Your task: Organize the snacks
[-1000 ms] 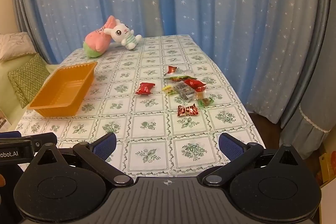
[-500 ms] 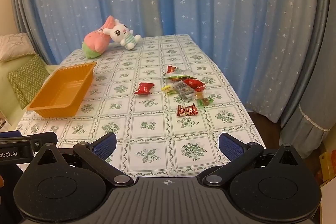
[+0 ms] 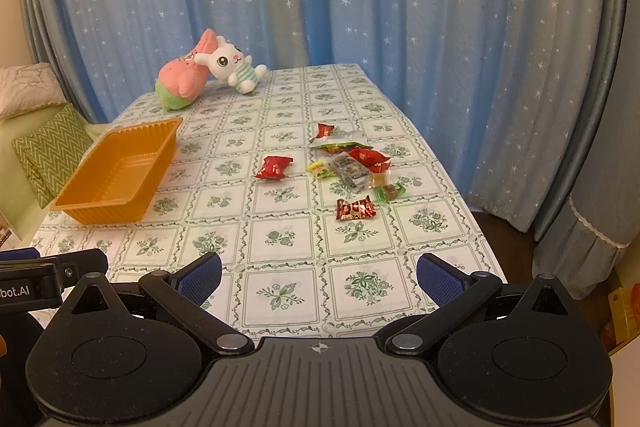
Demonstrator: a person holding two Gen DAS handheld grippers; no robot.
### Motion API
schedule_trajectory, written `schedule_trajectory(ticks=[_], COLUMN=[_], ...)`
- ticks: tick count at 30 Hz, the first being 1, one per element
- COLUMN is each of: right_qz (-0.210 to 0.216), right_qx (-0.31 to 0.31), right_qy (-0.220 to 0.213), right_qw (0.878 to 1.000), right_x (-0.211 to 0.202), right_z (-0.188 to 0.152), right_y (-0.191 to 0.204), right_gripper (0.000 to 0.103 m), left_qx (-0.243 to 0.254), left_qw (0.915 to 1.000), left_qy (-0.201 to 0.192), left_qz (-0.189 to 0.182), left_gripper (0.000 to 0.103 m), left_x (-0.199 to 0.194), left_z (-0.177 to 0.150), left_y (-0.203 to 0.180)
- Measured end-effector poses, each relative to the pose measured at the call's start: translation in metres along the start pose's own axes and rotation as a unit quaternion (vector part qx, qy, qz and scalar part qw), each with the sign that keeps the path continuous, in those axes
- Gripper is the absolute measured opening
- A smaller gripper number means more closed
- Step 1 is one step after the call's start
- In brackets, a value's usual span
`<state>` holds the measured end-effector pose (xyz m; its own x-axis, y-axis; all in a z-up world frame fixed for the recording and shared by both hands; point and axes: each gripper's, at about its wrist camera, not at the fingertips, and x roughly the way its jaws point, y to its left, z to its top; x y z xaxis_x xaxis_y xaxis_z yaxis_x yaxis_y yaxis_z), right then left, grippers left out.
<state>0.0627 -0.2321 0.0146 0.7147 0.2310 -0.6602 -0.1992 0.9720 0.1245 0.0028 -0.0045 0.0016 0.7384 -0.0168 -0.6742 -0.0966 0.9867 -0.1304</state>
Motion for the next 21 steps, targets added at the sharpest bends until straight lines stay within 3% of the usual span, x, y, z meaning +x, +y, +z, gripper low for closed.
schedule_trajectory(ticks=[21], right_qz=[0.000], right_qx=[0.001], right_qy=[0.001], right_qw=[1.000], right_x=[0.0008], right_z=[-0.0008], right_y=[0.0001], right_gripper=[0.103], left_qx=[-0.001], left_qw=[1.0000], left_qy=[0.000], left_qz=[-0.002], left_gripper=[0.103], left_x=[0.0007], left_z=[0.0002], left_y=[-0.0006])
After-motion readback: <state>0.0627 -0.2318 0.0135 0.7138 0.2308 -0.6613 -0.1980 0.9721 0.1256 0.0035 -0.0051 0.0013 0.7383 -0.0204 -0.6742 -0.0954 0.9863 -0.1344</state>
